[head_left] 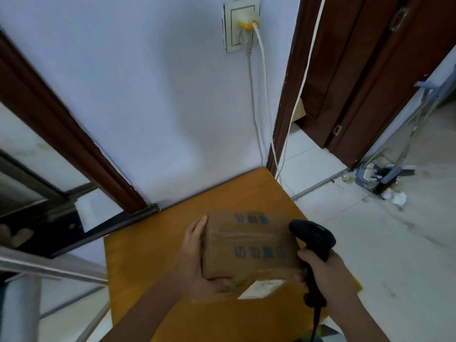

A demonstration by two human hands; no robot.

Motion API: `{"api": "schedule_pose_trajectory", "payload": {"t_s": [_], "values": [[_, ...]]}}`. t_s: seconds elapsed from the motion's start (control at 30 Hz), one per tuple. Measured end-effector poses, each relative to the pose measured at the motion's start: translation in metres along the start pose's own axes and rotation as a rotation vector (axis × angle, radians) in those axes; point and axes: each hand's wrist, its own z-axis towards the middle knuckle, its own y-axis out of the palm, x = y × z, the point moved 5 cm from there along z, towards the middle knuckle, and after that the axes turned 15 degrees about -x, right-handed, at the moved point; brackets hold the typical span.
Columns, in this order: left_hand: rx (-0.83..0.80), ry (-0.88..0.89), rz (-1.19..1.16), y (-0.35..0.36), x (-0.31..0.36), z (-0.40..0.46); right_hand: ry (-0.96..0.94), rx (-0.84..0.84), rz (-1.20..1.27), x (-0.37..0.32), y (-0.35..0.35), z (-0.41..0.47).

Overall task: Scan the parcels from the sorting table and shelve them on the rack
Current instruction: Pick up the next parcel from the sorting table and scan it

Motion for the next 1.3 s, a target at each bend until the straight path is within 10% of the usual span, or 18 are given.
{"api": "schedule_pose_trajectory", "payload": {"t_s": [0.53, 1.3], "values": [[0.204, 0.035, -0.516, -0.036, 0.139, -0.086, -0.449, -0.094, -0.088, -0.085, 0.012, -0.125], [0.488, 0.088, -0.768, -0.005, 0.194, -0.181, -0.625, -0.098, -0.494, 0.015, 0.04, -0.32]]}}
